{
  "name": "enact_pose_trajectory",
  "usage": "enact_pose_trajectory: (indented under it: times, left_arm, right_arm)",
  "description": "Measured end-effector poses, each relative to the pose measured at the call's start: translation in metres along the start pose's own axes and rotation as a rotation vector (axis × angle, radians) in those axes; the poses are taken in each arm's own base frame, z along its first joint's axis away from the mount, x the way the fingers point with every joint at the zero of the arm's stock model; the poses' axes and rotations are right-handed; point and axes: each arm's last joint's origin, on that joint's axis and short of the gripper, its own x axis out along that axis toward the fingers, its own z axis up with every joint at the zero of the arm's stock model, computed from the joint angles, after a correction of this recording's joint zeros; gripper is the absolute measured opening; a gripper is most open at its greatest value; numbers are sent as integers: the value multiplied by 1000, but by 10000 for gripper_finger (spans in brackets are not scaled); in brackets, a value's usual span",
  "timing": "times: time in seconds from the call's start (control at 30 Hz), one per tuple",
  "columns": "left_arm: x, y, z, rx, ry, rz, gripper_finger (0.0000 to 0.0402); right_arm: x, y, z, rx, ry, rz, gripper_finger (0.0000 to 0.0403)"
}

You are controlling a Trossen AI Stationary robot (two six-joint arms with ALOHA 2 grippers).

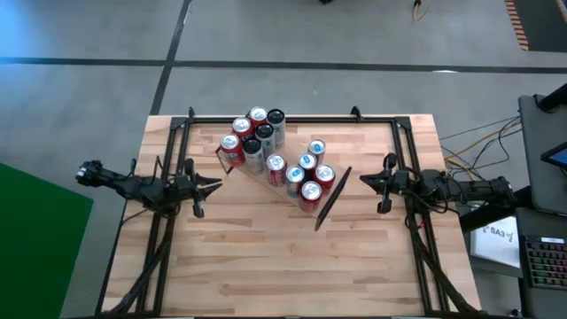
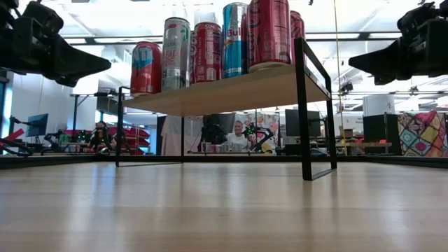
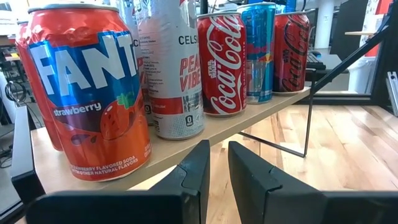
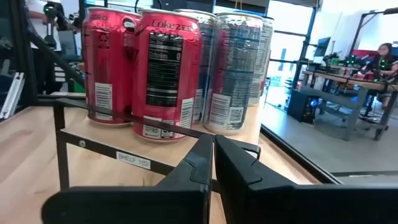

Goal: Place canned beverage on shelf
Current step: Return to Home Position

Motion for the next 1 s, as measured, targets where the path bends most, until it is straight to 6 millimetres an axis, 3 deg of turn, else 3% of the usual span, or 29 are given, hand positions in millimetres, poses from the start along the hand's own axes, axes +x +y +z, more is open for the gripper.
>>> enact_pose_trajectory:
  times: [1.0]
  left_arm:
    - [0,0,0,0,-1,1,44]
  right_arm:
    - [0,2,2,141,-25,25,9]
